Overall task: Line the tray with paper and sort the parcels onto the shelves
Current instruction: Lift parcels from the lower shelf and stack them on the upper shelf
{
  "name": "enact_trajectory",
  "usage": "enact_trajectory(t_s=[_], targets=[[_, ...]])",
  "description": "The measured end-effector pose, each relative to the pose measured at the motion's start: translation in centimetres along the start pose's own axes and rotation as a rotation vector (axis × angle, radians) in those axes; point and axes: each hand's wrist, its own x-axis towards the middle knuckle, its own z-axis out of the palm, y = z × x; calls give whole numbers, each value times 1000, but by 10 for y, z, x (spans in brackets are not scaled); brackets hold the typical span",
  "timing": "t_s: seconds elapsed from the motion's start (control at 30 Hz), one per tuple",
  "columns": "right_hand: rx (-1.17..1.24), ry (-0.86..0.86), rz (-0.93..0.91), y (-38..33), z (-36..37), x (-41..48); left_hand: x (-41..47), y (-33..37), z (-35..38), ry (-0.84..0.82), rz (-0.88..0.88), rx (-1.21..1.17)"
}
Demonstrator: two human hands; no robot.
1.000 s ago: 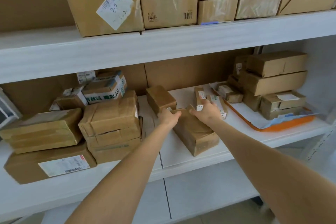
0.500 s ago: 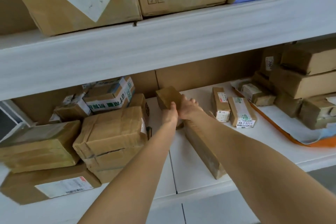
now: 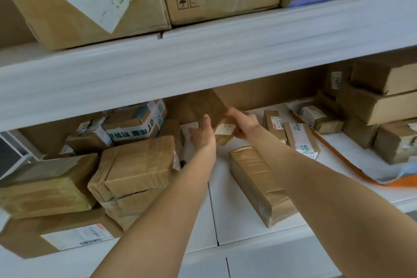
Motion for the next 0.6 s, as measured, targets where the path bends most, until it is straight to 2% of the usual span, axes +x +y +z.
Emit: enact_trajectory(t_s=[0.1,0.23,0.43,0.6], targets=[[293,-32,63,-7,-27,-22,-12,15,0,-108,-9,-111],[527,-130,79,-8,-62,-54,-41,27,4,-313,-7,-132],[589,-204,69,-4,-114,-108,-96,33,19,-580,-13,-101],[529,-219,123,15,-156,-149,-132,20,30,-707,-54,-11]])
